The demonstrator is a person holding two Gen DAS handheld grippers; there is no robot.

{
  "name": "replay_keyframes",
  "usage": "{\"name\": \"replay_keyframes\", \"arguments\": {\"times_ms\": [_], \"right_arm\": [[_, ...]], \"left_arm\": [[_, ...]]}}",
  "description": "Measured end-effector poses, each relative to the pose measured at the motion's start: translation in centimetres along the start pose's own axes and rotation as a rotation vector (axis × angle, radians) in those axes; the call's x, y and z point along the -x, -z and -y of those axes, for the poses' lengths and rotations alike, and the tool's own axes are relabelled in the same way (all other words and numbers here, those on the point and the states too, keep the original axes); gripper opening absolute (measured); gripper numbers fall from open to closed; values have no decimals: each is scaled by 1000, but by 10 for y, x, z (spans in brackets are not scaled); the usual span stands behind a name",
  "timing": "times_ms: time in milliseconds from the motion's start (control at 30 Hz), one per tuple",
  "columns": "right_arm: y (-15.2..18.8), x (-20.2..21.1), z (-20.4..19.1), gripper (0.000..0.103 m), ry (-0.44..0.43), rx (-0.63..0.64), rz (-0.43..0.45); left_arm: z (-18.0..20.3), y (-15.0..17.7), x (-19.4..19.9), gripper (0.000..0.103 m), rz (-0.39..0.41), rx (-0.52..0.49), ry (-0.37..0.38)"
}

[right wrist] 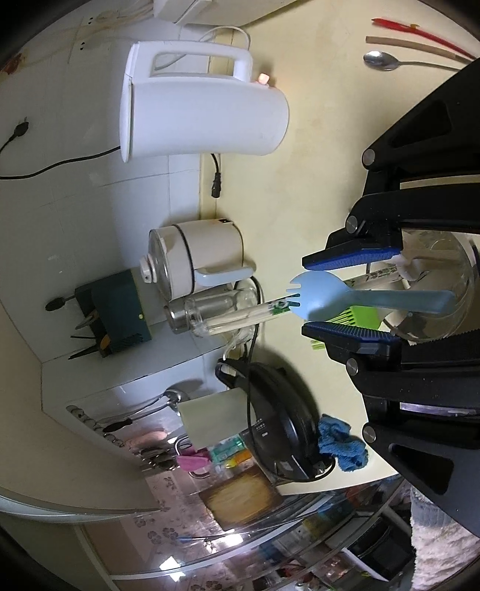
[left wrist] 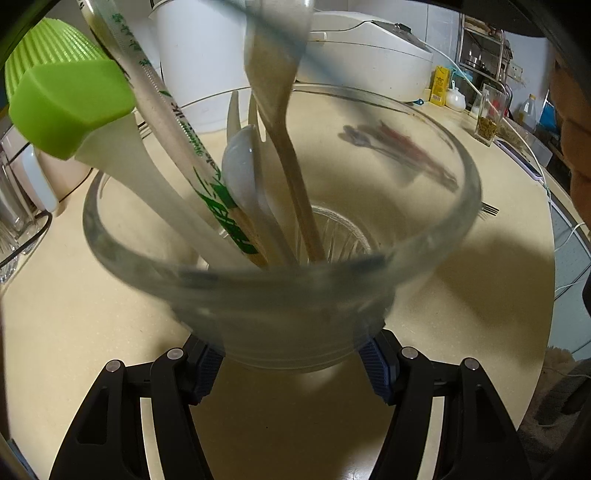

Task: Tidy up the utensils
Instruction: 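Lower the blue spork into the tumbler and open the right gripper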

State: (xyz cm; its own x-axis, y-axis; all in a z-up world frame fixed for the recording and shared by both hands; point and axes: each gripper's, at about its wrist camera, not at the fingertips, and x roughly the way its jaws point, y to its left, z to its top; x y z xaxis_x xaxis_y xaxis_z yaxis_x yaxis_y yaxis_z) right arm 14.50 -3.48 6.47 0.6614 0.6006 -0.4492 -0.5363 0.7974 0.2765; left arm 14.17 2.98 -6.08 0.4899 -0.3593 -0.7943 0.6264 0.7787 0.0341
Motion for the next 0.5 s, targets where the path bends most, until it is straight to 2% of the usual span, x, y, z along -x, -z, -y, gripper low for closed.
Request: {"name": "replay_keyframes", "arguments": {"times_ms": [333, 500], "right_arm": [[10, -5, -2, 29, 37, 12, -62], [11, 12, 0, 29, 63, 0, -42]], "left_arm": [[-2, 0, 0, 71, -1, 2, 3], [-2, -1, -1, 71, -1, 3, 3]]}}
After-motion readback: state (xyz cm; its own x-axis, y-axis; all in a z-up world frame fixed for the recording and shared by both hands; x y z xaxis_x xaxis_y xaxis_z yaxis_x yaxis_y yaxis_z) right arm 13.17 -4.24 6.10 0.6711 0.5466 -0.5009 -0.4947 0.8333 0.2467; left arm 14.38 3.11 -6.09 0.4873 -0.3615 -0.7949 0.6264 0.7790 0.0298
